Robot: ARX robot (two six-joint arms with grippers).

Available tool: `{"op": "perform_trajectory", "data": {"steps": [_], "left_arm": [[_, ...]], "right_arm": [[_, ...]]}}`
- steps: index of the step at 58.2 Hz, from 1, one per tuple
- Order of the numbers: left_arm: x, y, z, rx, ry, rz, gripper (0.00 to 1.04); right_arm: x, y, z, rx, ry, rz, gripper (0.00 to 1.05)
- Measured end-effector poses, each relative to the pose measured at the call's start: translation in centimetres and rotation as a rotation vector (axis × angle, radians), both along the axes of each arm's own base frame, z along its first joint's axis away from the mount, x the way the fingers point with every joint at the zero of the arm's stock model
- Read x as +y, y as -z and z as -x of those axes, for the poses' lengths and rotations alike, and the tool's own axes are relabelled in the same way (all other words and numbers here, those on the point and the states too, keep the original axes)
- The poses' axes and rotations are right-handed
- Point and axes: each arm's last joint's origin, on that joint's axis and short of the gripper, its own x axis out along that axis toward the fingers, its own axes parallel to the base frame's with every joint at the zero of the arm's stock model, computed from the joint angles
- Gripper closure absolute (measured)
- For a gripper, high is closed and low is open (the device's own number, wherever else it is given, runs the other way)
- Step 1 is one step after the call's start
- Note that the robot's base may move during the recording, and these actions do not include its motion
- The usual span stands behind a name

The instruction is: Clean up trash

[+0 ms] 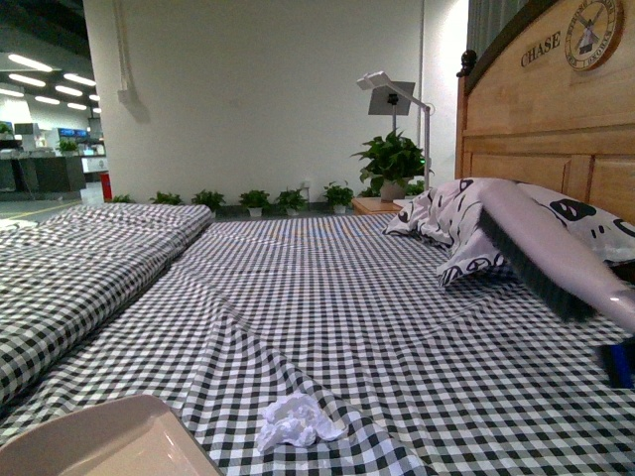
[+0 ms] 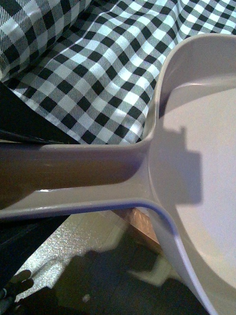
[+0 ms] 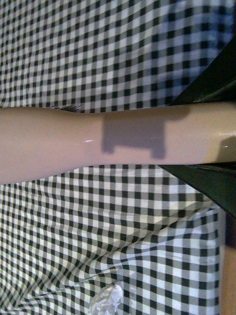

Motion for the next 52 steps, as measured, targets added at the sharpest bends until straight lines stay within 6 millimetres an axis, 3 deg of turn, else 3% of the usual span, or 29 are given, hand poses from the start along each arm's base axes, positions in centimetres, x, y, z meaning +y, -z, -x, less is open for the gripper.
{"op": "perform_trajectory", "data": {"steps": [7, 24, 41, 52], "left_arm": [[0.0, 0.0, 0.0, 0.000, 0.000, 0.000, 0.77], [0.0, 0.0, 0.0, 0.000, 0.000, 0.000, 0.77], [0.0, 0.0, 0.0, 0.000, 0.001, -0.001, 0.77], [0.0, 0.0, 0.0, -0.001, 0.001, -0.001, 0.77]], "right_arm": [[3.6, 1.8, -4.2, 0.086, -0.056, 0.078, 0.85], [7.8, 5.3, -7.0, 0.161, -0.090, 0.203, 0.85], [10.7, 8.3, -6.3, 0.228, -0.167, 0.264, 0.85], [12.4, 9.1, -4.0, 0.372, -0.348, 0.215, 0.85]]}}
